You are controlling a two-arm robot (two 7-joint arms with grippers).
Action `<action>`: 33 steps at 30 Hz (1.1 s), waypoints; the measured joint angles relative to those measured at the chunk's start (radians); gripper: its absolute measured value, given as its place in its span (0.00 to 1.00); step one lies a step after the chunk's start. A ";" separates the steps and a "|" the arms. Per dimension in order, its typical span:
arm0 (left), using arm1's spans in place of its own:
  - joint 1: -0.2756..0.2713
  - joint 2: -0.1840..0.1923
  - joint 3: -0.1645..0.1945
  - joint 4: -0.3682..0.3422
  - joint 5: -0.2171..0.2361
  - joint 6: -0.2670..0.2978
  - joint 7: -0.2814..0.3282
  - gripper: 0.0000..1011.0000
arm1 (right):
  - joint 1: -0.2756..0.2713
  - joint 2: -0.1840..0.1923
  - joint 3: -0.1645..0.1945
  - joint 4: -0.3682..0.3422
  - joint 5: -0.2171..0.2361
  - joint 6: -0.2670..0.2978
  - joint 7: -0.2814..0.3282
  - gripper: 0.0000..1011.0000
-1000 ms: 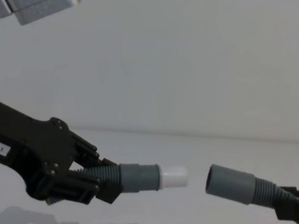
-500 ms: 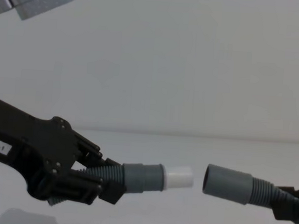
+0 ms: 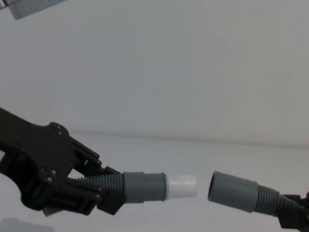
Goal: Use both hands to pick up one end of the pipe from the table, align the ends, and insert them.
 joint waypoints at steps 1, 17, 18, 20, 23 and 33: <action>0.000 0.001 0.000 0.000 -0.001 0.000 0.000 0.30 | 0.001 -0.001 -0.001 0.001 0.001 0.001 0.000 0.07; -0.018 0.001 0.017 0.003 -0.014 0.004 -0.001 0.30 | 0.019 0.002 -0.018 0.006 0.015 0.010 0.009 0.07; -0.021 0.000 0.019 0.004 -0.015 0.004 -0.002 0.30 | 0.019 0.003 -0.018 0.005 0.016 0.010 0.010 0.07; -0.024 -0.001 0.022 0.006 -0.016 0.005 -0.002 0.30 | 0.020 0.004 -0.019 0.005 0.018 0.010 0.011 0.07; -0.028 -0.003 0.027 0.008 -0.017 0.006 -0.003 0.30 | 0.020 0.006 -0.020 0.002 0.021 0.010 0.013 0.07; -0.041 -0.004 0.047 0.012 -0.021 0.013 -0.012 0.30 | 0.020 0.013 -0.020 -0.008 0.028 0.003 0.016 0.07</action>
